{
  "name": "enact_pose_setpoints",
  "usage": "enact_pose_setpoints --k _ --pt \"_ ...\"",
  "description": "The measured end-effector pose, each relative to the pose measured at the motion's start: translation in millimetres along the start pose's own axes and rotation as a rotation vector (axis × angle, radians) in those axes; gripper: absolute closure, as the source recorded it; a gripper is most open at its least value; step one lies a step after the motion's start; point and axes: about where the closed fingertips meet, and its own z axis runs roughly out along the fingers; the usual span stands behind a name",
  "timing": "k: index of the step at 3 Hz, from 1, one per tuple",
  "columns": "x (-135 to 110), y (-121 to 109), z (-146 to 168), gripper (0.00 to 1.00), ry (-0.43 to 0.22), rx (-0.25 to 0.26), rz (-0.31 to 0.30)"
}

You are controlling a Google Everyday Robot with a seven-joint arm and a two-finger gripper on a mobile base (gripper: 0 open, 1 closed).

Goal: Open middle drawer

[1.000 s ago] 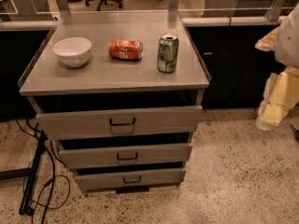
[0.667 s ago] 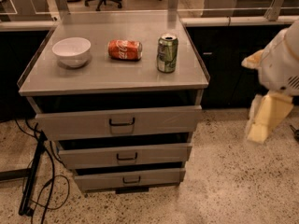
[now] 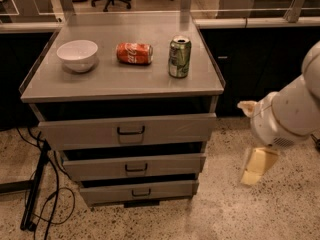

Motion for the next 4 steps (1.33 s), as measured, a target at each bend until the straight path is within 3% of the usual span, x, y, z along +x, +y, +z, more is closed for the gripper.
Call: enact_pose_setpoints --k 1,2,3,4 --pt "-3 -11 4 0.0 -0.014 0.054 0.001" --pt "-3 -11 3 0.0 -0.014 0.053 0.001" --pt "-6 0 29 0.0 -0.045 0.026 -0.013" --pt "-7 16 82 0.0 -0.074 -0.012 -0.024"
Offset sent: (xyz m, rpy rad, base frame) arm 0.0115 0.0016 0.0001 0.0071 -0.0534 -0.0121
